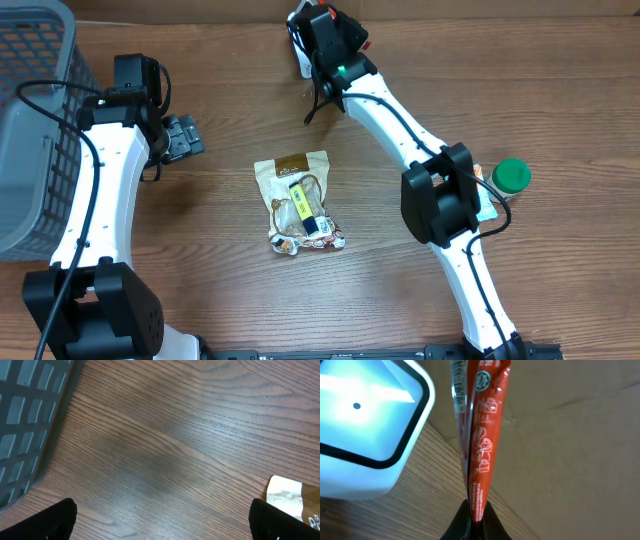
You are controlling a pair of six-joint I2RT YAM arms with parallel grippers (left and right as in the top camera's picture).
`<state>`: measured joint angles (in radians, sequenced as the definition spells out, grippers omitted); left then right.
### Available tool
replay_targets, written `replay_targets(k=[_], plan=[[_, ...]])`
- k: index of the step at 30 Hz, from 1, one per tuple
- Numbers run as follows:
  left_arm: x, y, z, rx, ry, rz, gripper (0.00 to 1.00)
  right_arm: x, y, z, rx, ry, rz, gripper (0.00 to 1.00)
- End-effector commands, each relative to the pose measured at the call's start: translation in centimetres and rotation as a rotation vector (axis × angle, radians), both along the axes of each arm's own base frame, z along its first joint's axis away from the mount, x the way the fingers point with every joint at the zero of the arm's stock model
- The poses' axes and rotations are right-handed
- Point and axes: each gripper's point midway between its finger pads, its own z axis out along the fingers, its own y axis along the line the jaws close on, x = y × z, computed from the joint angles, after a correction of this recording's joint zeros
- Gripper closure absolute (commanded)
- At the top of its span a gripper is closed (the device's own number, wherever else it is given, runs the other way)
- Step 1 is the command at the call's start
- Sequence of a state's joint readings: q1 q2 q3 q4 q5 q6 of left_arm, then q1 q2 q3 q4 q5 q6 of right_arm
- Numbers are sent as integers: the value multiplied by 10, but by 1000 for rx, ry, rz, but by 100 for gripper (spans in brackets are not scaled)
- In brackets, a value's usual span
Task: Scan the item barcode
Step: 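Hold the red stick's barcode over the scanner window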
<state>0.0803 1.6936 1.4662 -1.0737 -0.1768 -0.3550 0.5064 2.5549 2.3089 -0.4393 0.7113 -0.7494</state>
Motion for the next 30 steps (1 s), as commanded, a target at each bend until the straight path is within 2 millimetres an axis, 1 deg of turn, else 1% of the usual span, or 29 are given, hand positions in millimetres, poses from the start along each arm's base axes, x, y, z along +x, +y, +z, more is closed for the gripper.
replay_targets(k=[1,5,8,14,21,26,28,29,30], plan=[[3,0,9,13,-24,-18,0,1,0,-18,-106,17,7,97],[3,0,9,13,-24,-18,0,0,9,-29,-178,36,48,97],[3,0,9,13,-24,-18,0,1,13,-26,-179,9,37,97],[3,0,9,13,-24,-18,0,0,7,-24,-193,3,12,96],[3,0,9,13,-24,-18,0,0,7,-24,-198,1,4,97],[3,1,9,13,-24,-18,0,0,0,-33,-241,8,-21,97],[3,0,9,13,-24,-18,0,0,-4,-39,-274,17,-35,97],[3,0,9,13,-24,-18,0,-1,-5,-47,-293,30,-33,97],[3,0,9,13,-24,-18,0,-2,-6,-49,-309,35,-37,97]])
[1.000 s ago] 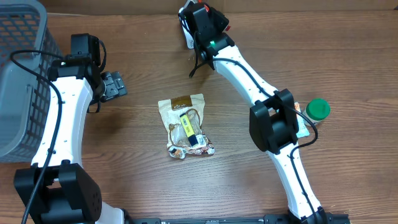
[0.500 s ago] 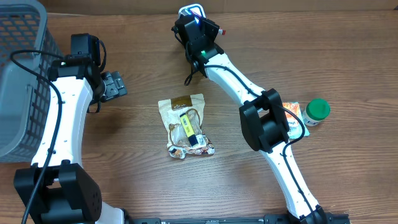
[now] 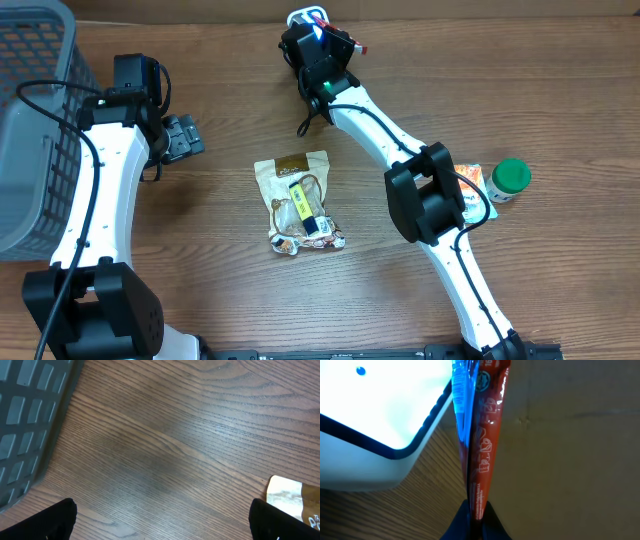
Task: Scan the item barcode
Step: 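Hold the red stick's barcode over the scanner window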
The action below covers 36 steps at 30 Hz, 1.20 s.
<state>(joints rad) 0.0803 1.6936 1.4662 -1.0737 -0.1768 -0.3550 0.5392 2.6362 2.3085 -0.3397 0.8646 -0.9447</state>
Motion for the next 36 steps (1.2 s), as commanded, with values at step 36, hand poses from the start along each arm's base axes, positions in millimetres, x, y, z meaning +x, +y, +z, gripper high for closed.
replay_targets(k=[36], plan=[[3,0,9,13,-24,-18,0,-3,1,-32,-120,31,-14,97]])
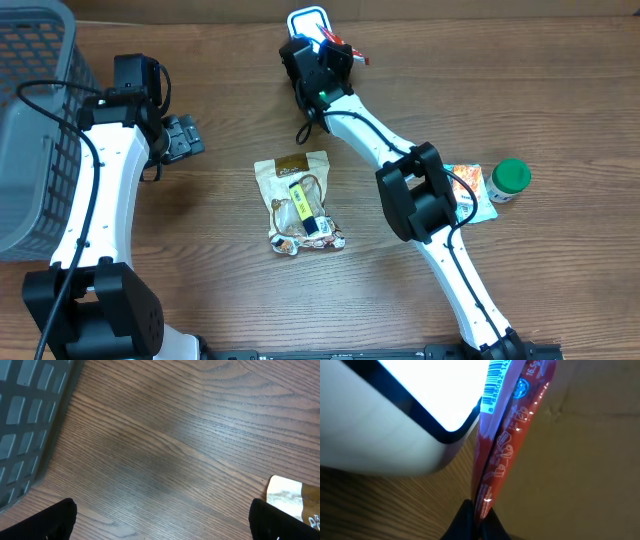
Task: Scan the item barcode
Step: 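Hold the red stick's barcode over the scanner window, then carry the red stick right and set it beside the orange box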
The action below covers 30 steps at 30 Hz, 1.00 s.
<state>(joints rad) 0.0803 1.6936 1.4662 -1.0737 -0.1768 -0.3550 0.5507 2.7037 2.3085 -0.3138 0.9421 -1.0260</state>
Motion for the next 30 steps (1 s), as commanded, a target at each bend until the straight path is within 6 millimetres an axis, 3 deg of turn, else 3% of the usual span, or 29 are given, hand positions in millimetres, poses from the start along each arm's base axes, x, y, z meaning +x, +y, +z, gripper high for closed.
replay_targets(k=[1,8,12,16,21,24,28,30], plan=[[3,0,9,13,-24,-18,0,1,4,3,10,-23,1,96],[3,0,9,13,-24,-18,0,2,1,10,18,-57,-27,97],[3,0,9,13,-24,-18,0,2,0,33,114,-137,-66,97],[3,0,9,13,-24,-18,0,1,-2,75,206,-218,-90,97],[3,0,9,13,-24,-18,0,-9,-7,143,317,-313,-105,97],[3,0,9,13,-24,-18,0,-22,-13,186,395,-343,-107,97],[3,0,9,13,-24,-18,0,-47,-21,222,512,-327,-111,97],[3,1,10,13,-25,-18,0,-67,-25,231,604,-281,-131,97]])
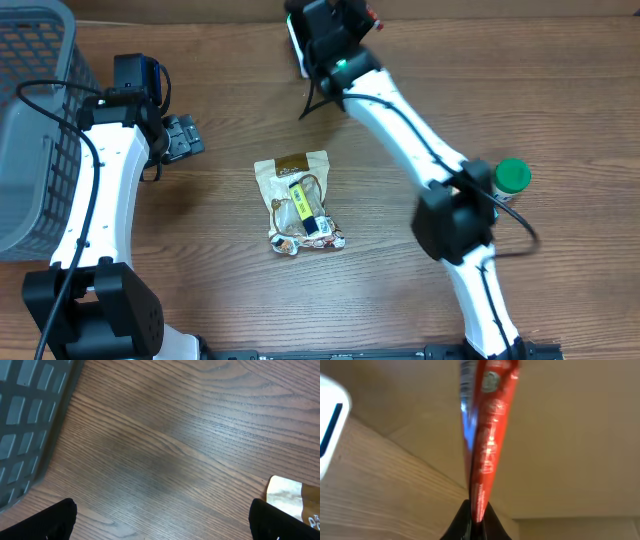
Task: Scan the item barcode
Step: 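Carry the red stick right and set it beside the orange box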
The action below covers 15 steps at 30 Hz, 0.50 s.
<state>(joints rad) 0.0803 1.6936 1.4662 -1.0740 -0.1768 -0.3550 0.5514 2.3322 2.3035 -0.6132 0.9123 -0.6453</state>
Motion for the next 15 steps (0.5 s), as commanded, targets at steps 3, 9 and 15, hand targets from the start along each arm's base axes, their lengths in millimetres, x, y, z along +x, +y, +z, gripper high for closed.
replay_targets(k=[3,9,15], plan=[[3,0,10,13,-25,-18,0,-62,-8,41,360,67,-24,97],[3,1,10,13,-25,-18,0,-150,-21,-27,562,578,-115,96],[3,0,10,13,-25,-18,0,-197,-24,-59,765,916,-186,96]])
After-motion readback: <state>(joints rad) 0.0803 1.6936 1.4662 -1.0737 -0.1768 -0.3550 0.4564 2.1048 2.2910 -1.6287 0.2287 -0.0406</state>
